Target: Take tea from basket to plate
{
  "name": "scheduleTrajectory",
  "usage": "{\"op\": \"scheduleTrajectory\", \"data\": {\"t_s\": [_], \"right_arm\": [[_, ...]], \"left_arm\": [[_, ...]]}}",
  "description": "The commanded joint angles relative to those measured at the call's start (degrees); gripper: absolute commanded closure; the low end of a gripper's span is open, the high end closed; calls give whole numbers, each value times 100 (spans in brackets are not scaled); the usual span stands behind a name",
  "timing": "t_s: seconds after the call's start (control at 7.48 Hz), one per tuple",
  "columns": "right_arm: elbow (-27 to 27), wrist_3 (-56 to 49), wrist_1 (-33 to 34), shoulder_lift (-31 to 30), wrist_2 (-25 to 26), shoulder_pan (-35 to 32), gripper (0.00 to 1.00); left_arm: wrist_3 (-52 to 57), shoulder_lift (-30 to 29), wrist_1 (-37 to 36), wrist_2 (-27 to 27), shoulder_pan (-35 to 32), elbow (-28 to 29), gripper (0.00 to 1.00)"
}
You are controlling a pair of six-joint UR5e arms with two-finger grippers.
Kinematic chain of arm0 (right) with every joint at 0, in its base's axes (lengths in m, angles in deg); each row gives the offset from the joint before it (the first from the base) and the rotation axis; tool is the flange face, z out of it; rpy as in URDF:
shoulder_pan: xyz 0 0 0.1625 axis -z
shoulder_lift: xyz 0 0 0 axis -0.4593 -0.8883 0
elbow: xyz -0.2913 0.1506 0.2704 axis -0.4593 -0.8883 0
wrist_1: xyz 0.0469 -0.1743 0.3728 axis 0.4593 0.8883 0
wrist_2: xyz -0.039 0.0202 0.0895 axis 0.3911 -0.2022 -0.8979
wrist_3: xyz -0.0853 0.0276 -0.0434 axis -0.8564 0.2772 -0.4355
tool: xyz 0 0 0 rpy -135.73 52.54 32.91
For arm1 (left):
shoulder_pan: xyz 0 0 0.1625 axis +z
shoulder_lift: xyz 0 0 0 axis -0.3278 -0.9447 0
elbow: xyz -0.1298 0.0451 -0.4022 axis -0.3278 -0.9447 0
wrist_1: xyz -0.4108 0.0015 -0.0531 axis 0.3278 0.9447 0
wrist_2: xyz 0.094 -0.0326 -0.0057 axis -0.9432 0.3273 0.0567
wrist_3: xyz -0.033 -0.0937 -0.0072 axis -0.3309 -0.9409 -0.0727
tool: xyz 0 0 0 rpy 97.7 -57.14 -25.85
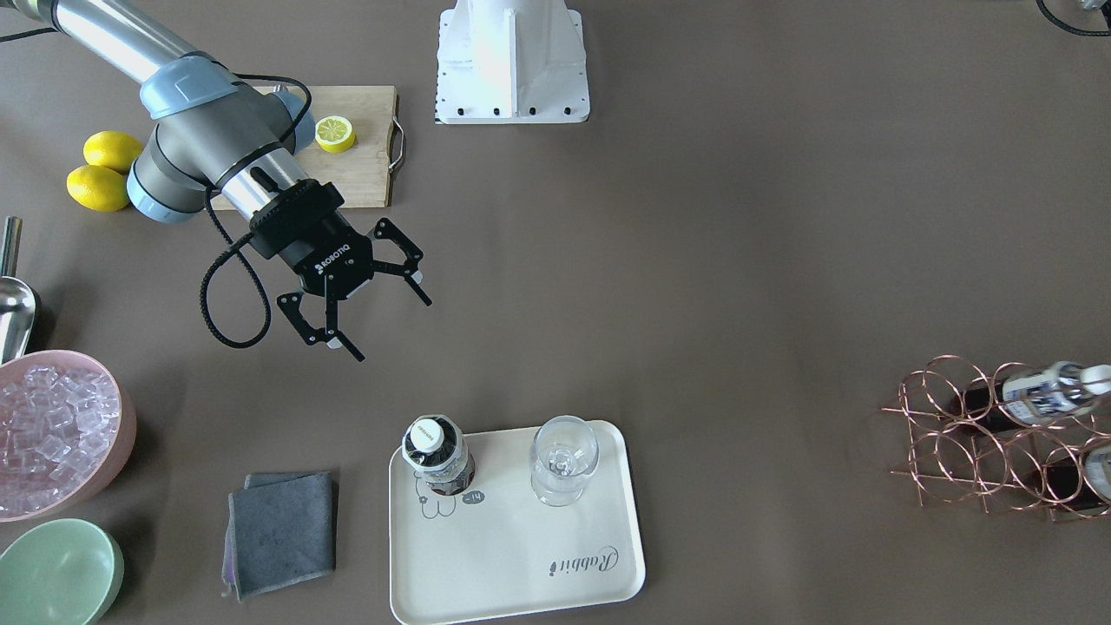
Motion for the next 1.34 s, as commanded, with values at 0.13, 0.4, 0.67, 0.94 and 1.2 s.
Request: {"op": "scheduleTrajectory", "data": {"t_s": [0.13, 0.4, 0.67, 0.94, 1.2], "right_arm": [[700, 6, 1774, -1155, -1524, -166, 0], [868, 6, 3178, -1369, -2725, -718, 0], [868, -3, 4452, -1465, -4026, -1446, 0], [1051, -91, 5660, -1875, -4708, -2117, 0], [861, -946, 5716, -2824, -4674, -2608, 0]], "left_arm": [[-198, -45, -72, -14, 60, -165, 1], [-94, 374, -336, -22, -18, -1250, 1], [509, 1279, -598, -22, 8, -2762, 1], [2342, 2175, -961, 30, -10, -3592, 1], [4134, 3043, -673, 48, -88, -3978, 1]]}}
